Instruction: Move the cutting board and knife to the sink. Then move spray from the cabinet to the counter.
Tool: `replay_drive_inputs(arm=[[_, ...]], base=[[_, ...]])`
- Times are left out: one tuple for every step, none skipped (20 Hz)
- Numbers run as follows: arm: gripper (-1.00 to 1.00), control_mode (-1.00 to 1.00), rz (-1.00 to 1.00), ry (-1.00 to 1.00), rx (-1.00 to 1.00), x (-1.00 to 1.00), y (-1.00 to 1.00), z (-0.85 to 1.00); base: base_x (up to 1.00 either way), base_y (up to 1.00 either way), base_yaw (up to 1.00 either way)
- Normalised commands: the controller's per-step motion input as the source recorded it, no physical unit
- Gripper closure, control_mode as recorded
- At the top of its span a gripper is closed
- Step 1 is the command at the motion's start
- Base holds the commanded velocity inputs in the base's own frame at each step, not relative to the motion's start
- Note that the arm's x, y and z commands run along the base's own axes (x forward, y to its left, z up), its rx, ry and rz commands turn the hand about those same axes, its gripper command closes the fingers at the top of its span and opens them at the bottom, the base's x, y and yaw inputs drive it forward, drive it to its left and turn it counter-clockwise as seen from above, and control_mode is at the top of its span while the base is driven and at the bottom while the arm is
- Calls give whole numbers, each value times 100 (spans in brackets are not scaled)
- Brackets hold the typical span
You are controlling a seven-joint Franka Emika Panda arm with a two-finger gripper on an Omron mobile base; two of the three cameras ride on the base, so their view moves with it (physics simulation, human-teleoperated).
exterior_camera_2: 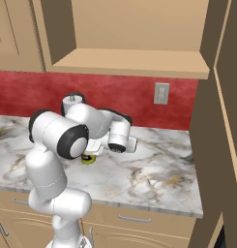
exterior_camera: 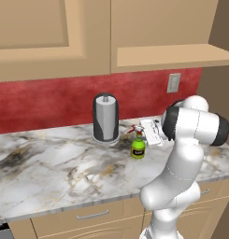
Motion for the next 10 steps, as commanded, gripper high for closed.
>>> replay_drive_inputs(arm=[[100,-100,1,0,0,0,0,-6],[100,-100,0,0,0,0,0,-6],[100,-100,0,0,0,0,0,-1],[100,-100,0,0,0,0,0,0],[-100,-100,0,0,0,0,0,0],[-100,-100,0,0,0,0,0,0],[-100,-100,0,0,0,0,0,0],[-100,-100,0,0,0,0,0,0],[-100,-100,0,0,0,0,0,0],[-100,-100,0,0,0,0,0,0]], base=[[0,0,0],[0,0,0],[0,0,0],[0,0,0],[0,0,0],[0,0,0],[0,0,0],[0,0,0],[0,0,0],[0,0,0]])
